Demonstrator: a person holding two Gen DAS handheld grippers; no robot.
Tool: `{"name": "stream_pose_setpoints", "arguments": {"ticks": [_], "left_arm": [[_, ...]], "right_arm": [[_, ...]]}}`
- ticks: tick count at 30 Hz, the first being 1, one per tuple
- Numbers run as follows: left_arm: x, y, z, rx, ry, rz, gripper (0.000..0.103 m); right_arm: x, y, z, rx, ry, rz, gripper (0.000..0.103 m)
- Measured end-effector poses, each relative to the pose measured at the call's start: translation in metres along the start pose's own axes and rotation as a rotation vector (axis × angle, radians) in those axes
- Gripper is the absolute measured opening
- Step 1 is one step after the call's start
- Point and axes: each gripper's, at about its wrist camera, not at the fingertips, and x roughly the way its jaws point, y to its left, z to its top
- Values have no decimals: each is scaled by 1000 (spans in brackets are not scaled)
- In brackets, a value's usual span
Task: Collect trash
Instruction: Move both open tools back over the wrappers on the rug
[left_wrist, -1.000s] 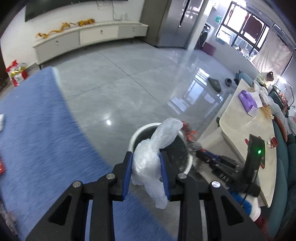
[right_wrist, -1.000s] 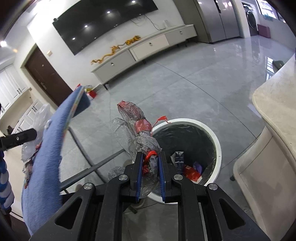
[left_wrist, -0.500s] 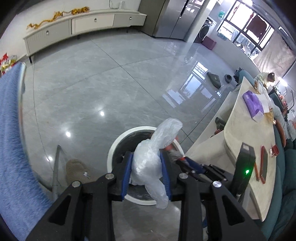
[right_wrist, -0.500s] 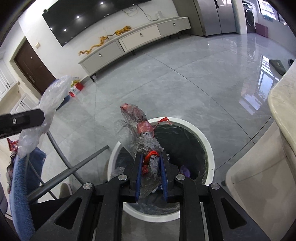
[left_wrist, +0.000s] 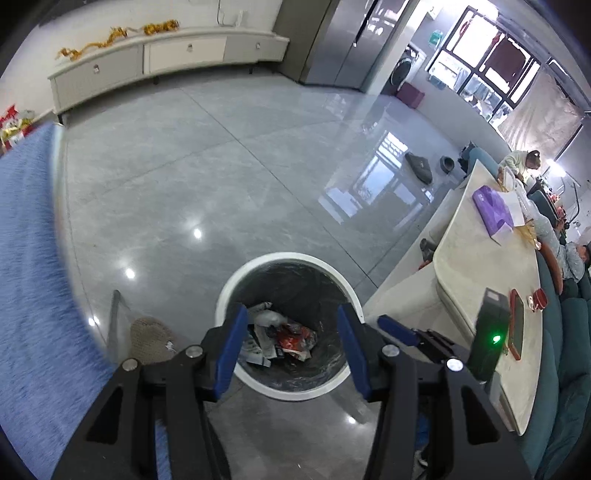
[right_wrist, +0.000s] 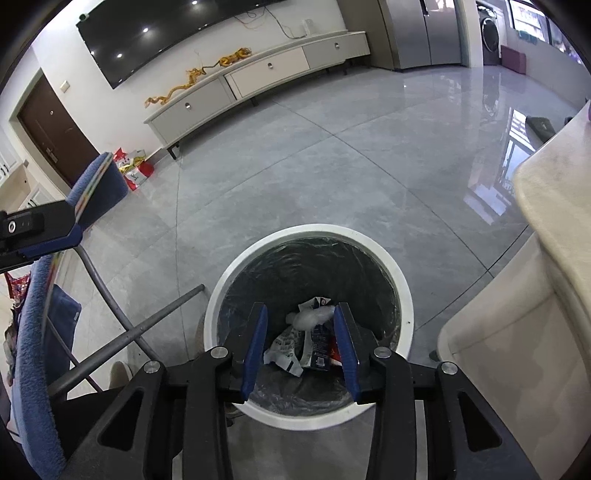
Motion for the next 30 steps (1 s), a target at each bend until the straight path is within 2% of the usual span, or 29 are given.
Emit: {"name": "stream_pose_setpoints", "arguments": {"ticks": [4,9,15,23,27,30], "left_arm": [[-36,13,-14,-1,-71,22,49],[-79,28,-36,-6,-123,54,49],[-140,57,-70,-1,-186,129,49],[-213,121,-119,-123,-259,205,50],[-245,156,-151,-198,-300,260,62],[-265,182,-174,-254,-321,272,63]], "right_arm": [[-27,8,-1,-14,-40,1,41],[-59,24,1,-44,-94,14,43],[-95,55,6,-101,-158,46,44],[-130,109,14,-198,-219,120,44],[-138,140,13,-249,-224,162,44],[-143,166,9,-292,-218,187,44]]}}
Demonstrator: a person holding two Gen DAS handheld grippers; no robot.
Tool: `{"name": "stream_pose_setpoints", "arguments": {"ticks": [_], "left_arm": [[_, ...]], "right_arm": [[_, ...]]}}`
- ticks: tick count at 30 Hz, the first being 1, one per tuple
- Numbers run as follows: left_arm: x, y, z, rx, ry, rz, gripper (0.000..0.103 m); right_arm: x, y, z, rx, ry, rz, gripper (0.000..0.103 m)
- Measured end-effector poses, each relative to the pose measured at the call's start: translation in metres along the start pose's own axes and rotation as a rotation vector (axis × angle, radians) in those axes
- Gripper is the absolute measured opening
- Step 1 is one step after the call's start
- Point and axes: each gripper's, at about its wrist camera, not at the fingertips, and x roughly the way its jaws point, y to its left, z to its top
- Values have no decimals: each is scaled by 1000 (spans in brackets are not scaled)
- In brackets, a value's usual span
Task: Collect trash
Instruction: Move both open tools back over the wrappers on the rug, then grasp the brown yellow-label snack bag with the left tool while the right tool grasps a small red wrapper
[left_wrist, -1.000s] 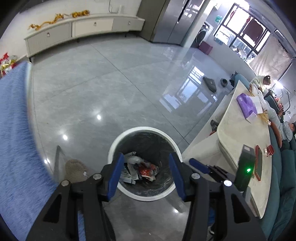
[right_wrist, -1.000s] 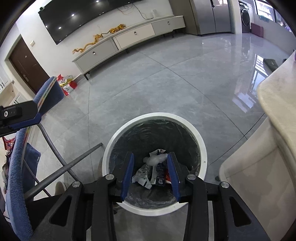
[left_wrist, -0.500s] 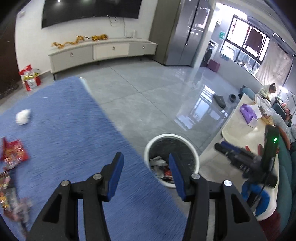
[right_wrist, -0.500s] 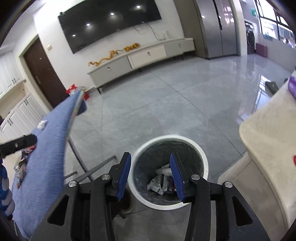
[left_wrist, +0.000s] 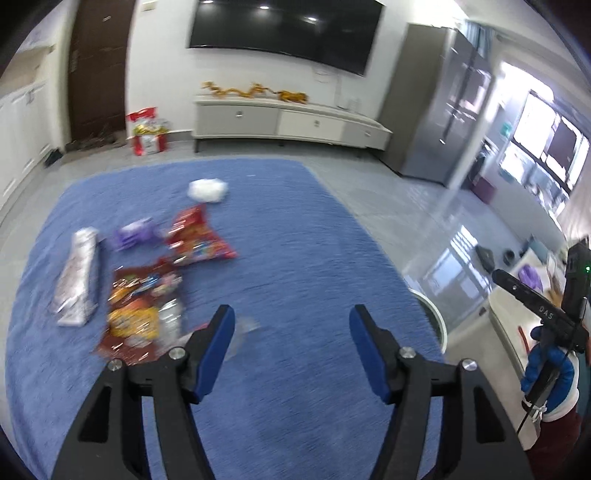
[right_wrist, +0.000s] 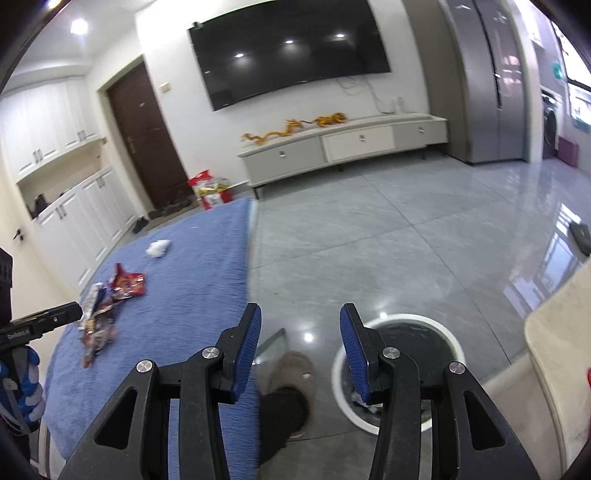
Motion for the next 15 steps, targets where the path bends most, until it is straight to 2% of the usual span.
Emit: {"name": "stream_pose_setpoints", "arguments": {"ticks": [7,15], "left_arm": [[-29,84,-30,-168,-14,46,63],[-31,143,-58,-344,5,40,63]], "right_arm": [[10,52,7,-84,35,73,44],[30,111,9,-169,94,160,44]]}}
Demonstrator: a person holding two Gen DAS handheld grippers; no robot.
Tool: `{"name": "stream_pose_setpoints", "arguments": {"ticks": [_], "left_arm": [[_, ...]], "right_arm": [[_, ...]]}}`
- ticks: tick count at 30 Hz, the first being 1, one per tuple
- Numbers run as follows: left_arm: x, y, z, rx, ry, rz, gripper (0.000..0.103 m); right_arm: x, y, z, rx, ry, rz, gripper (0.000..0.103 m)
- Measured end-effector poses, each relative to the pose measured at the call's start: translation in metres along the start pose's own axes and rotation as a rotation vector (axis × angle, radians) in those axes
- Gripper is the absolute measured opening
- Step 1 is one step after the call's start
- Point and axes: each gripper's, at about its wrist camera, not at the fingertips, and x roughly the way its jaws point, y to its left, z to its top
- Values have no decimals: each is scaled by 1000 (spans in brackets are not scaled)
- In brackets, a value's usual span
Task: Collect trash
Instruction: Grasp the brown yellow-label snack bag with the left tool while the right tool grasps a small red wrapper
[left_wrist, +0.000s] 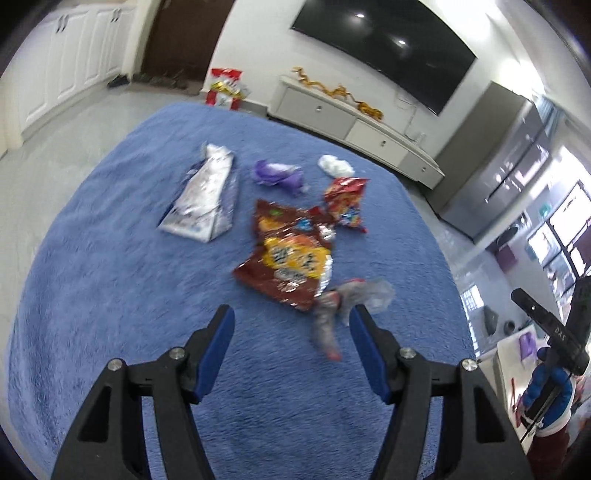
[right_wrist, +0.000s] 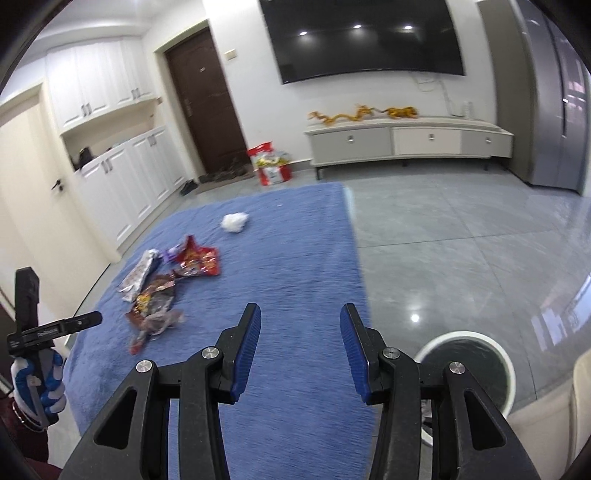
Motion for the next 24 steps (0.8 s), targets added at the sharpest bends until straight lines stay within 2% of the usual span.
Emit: {"name": "stream_pose_setpoints", "arguments": {"ticks": [5,13,19,24], "left_arm": [[12,20,-4,-81,25,-33,62],[35,31,1,-180,69,-111,61],[62,29,12,-267,113,-199,61],[78,31,25,-345,116,-242,61]], "right_arm": [[22,31,4,-59,46,47,51],[65,72,-4,-136,158,152,52],[101,94,-14,-160,239,228,52],[125,107,-20,-174,290,282,52]]}}
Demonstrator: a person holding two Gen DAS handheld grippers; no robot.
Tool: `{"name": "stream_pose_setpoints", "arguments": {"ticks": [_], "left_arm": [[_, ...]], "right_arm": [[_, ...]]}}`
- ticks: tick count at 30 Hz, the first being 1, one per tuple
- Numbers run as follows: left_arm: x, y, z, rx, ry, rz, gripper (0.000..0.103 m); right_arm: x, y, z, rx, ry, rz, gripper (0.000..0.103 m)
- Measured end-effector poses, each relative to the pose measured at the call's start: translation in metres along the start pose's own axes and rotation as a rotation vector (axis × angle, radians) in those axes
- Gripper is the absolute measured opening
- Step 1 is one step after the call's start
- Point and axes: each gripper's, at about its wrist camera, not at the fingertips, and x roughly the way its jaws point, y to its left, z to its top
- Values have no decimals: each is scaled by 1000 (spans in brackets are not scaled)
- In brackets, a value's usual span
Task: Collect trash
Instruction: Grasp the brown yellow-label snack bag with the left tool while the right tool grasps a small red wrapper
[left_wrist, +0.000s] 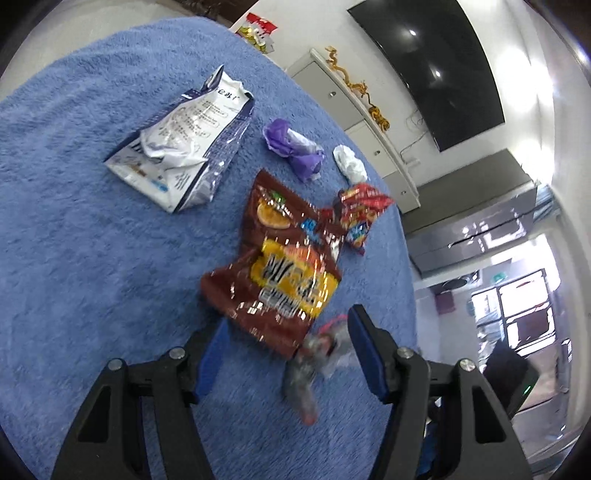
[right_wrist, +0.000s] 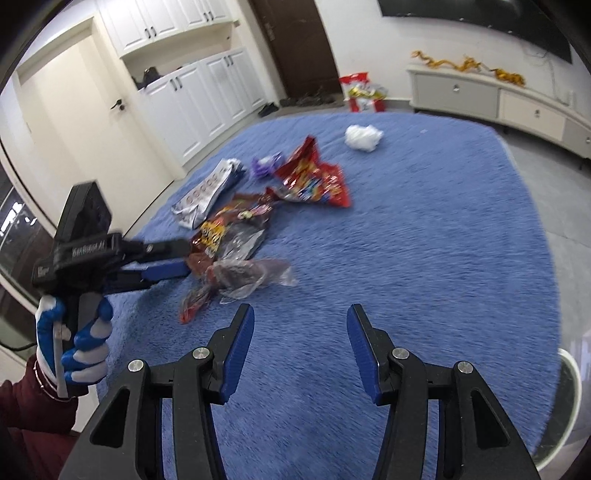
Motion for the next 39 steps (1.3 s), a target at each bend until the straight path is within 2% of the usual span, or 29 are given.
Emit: {"name": "stream_pose_setpoints", "arguments": {"ticks": [7,9,13,15,19,22,27,31,39], "left_arm": [[16,-2,23,-55,-15,16,58],[19,-2,26,-55,-22,41,42],[23,6,29,-78,-26,55,22],[24,13,30,-96,-26,58,8],[24,20,30,-128,-36,38,6],[22,18,29,-115,-44,39,5],[10,12,24,-86,-63,33,4],[-3,5,16,-58,-89,36,3],[-33,-2,2,-20,-135,36,2]], "right_arm": [[30,0,10,-4,39,73,52],[35,0,13,-2,41,93,53],[44,0,19,-8,43,129,53],[48,1,22,-9,44,144,53],[59,0,30,-2,45,181,53],[65,-1,33,8,44,198,49],[64,-5,31,23,26,207,9],[53,-5,31,5,7,211,5],[23,11,23,-42,-43,202,3]]}}
